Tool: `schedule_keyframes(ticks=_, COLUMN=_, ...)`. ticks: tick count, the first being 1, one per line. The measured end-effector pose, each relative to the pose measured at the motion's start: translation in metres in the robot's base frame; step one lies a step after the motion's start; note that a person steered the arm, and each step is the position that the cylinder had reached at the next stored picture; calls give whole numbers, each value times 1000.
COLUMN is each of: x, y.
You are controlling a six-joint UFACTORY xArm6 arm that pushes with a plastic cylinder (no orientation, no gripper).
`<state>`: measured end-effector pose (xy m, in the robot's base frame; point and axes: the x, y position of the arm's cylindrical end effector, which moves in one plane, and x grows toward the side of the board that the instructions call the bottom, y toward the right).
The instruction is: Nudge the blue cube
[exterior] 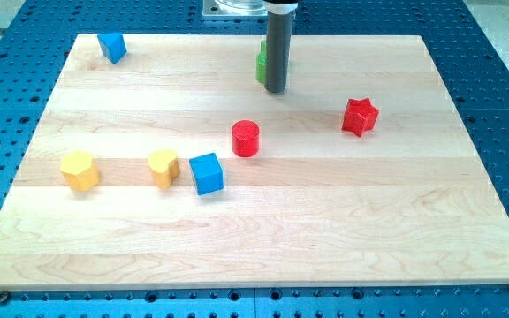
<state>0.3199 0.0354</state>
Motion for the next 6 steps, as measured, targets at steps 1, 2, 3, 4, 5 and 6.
schedule_keyframes(ticks=1, x=5, y=-9)
schedule_keyframes(ticks=2, x=18, y=-31)
schedule_keyframes(ticks=3, x=56, y=-57)
schedule_keyframes(ticks=4, x=85, y=-124)
schedule_keyframes(ticks=5, x=121, y=-113)
schedule_keyframes(ticks=6, x=152, y=-70)
